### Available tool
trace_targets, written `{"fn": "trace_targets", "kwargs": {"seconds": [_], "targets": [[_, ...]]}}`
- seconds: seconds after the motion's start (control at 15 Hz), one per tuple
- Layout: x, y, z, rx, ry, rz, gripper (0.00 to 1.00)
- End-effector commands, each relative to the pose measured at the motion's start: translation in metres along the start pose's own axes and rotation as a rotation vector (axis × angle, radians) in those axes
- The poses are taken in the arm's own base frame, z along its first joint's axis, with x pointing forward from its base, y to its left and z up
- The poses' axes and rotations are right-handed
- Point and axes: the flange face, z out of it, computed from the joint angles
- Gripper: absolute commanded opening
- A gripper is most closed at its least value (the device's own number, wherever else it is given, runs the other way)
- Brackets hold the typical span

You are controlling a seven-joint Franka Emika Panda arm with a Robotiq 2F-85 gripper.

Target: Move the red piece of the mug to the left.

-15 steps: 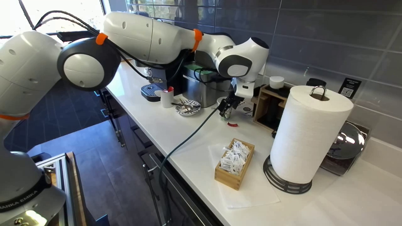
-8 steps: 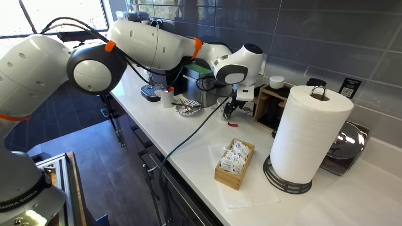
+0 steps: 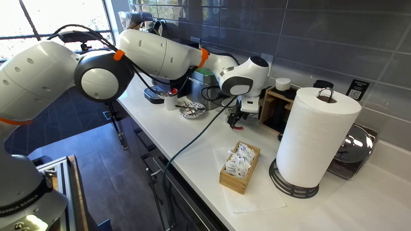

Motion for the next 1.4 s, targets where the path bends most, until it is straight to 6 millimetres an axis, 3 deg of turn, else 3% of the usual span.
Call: {"fn": "trace_targets", "kwargs": {"seconds": [0.0,0.13,0.2,0.27,0.4,0.47,0.53,0.67,0.93,1.33], "targets": [[0.000,-0.001,0.013,-0.004,-0.009,0.001,0.91],[-0.001,0.000,0.018,-0.007,-0.019,0.001,0.77],[-0.001,0.000,0.020,-0.009,-0.021,0.001,0.81],[-0.002,0.000,0.021,-0.008,-0.026,0.002,0.70],[-0.003,0.001,0.023,-0.011,-0.029,0.000,0.70],[-0.004,0.001,0.025,-0.013,-0.032,0.000,0.57],[-0.004,0.001,0.026,-0.015,-0.033,0.001,0.56],[-0.005,0.001,0.028,-0.018,-0.037,0.001,0.34],[-0.005,0.001,0.027,-0.018,-0.035,0.003,0.02],[0.010,0.007,-0.001,0.033,-0.021,0.057,0.03]]}}
